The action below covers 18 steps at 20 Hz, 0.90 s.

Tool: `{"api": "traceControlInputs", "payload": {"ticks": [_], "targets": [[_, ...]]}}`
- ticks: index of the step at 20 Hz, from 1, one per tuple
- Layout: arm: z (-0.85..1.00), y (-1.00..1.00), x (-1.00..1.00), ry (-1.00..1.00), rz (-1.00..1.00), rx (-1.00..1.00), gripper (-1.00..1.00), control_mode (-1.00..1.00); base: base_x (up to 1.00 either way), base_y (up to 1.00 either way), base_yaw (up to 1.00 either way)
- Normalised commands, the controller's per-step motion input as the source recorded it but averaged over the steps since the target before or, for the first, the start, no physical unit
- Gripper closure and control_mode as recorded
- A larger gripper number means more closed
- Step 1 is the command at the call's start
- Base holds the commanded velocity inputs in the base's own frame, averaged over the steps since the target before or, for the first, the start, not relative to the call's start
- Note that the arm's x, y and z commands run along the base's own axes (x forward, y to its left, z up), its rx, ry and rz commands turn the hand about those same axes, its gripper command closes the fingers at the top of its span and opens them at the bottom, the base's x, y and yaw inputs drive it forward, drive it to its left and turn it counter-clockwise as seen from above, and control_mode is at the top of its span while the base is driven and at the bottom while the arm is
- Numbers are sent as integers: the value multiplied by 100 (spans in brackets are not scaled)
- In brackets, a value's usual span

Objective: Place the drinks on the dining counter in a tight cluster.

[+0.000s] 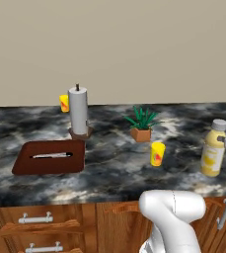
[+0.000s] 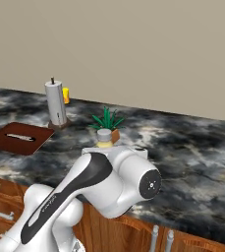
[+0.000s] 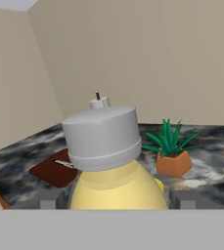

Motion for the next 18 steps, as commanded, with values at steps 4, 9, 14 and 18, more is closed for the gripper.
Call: {"api": "traceControlInputs", "payload": {"ticks": [4,9,14,18], "targets": [[0,0,0,0,0,0,100,100,40,0,0],[0,0,0,0,0,0,100,100,100,0,-1],[0,0,0,0,0,0,100,100,97,0,0],[0,0,0,0,0,0,100,100,12,5,5]]}}
